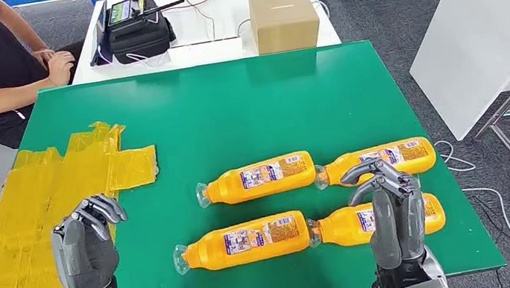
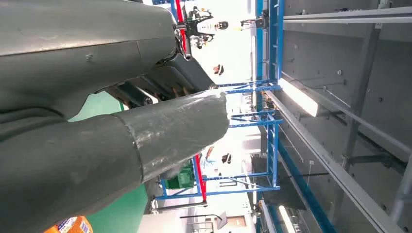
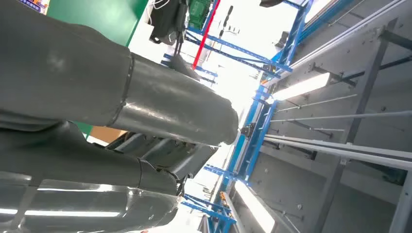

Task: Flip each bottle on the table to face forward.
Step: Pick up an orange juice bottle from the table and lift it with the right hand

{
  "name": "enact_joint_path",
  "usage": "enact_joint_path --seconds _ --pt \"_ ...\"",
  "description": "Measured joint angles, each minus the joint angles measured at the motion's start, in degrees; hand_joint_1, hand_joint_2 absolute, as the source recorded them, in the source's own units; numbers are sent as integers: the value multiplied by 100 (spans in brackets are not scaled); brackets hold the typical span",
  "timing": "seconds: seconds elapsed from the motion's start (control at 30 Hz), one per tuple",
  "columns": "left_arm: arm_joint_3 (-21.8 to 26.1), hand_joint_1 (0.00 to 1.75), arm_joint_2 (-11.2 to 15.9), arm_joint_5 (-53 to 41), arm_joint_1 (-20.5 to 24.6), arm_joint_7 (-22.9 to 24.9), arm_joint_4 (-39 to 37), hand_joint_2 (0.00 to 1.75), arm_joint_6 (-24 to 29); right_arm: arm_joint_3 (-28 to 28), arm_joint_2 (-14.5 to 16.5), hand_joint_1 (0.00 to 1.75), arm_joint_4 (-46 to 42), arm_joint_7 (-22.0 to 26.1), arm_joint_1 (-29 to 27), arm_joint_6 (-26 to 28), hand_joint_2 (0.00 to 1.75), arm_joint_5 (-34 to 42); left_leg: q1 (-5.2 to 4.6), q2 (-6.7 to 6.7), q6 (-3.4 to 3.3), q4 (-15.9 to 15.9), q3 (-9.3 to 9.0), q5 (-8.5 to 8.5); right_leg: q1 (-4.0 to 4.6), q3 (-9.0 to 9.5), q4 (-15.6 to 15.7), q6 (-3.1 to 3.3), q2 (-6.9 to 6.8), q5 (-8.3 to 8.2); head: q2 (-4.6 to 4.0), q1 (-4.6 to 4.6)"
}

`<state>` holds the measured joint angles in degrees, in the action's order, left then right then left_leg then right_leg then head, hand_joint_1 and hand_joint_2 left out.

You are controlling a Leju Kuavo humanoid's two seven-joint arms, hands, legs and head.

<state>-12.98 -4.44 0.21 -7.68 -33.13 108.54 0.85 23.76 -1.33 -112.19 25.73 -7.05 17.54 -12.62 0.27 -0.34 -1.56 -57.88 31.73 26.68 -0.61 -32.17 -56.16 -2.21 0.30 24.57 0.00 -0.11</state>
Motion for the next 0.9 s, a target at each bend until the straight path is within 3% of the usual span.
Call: enact_joint_path --seconds 0.1,0.2,0.47,0.5,0.53,0.6,0.63,0.67,0.77,0.9 --pt "7 175 1 -145 -31 -54 -58 0 -64 -27 21 175 37 -82 -140 -492 0 562 0 -6 0 0 -1 0 0 1 1 0 -3 0 0 0" --pt "84 175 -4 -280 -119 -351 -329 0 -260 -139 84 175 240 152 -443 -949 0 928 0 -11 0 0 5 1 0 -2 0 0 -5 1 0 0" --pt "185 175 -76 -410 -162 -410 -651 0 -448 -263 154 175 510 21 -627 -1052 0 727 0 -2 0 0 2 0 0 -1 1 1 -1 -1 0 1" --pt "196 131 -87 -404 -161 -388 -673 0 -448 -273 155 175 535 -16 -627 -1059 0 694 0 -2 0 0 1 0 0 -1 1 1 -1 -1 0 1" --pt "207 88 -98 -393 -159 -368 -694 0 -448 -284 156 146 558 -44 -626 -1063 0 665 0 -2 0 0 1 -1 0 0 1 1 -1 -1 0 0" --pt "223 0 -115 -375 -157 -348 -730 0 -448 -296 157 59 596 -72 -625 -1065 0 632 0 -2 0 0 -1 -1 0 1 1 1 -1 -2 0 0" --pt "226 0 -120 -364 -156 -337 -747 0 -447 -298 157 15 611 -84 -625 -1065 0 612 0 -2 0 0 -1 -1 0 1 1 1 -1 -2 0 -1" --pt "228 0 -127 -350 -152 -315 -762 0 -443 -299 157 0 628 -106 -624 -1065 44 571 0 -2 0 0 -1 -1 0 1 1 1 -1 -2 0 -1" --pt "244 0 -150 -253 -125 -208 -808 0 -406 -299 145 0 685 -275 -604 -1049 175 259 0 -2 0 0 0 -1 0 1 0 1 -1 -2 0 0" --pt "284 0 -168 -127 -87 -129 -863 0 -394 -292 119 0 821 -685 -489 -987 175 -278 0 -2 0 0 0 -1 0 1 0 1 -1 -2 0 0"
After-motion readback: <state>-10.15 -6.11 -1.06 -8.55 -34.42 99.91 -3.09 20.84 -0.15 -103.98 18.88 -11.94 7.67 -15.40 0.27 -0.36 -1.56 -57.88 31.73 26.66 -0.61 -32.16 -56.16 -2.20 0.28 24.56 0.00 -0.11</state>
